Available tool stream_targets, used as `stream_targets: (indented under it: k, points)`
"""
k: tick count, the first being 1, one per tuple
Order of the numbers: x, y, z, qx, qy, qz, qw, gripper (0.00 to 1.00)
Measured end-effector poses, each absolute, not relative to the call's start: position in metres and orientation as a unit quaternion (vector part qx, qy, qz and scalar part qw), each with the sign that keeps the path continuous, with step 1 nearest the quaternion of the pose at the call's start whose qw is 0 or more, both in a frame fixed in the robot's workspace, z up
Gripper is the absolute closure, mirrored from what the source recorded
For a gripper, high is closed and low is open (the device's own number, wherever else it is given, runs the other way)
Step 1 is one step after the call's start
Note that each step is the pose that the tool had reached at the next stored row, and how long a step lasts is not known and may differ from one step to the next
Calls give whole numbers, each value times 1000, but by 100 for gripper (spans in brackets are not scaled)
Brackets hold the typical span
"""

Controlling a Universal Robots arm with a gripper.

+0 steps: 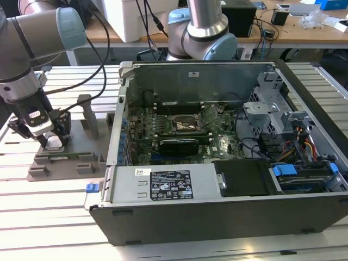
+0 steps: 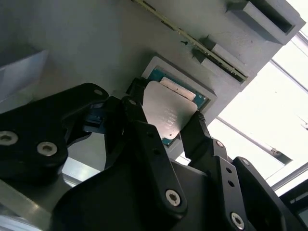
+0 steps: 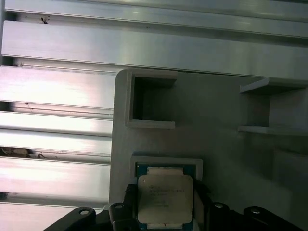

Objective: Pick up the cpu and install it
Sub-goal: 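Pick up the cpu and move it towards the insertion slot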

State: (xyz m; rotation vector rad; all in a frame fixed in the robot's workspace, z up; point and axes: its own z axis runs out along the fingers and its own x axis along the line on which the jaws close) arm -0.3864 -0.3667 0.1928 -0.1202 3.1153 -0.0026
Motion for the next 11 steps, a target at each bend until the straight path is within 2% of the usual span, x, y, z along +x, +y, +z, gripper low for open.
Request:
stream_targets:
  k: [6, 11]
  points:
    - [-386, -367, 224, -39, 999, -1, 12, 45]
    - [-386, -366, 263, -39, 999, -1, 12, 45]
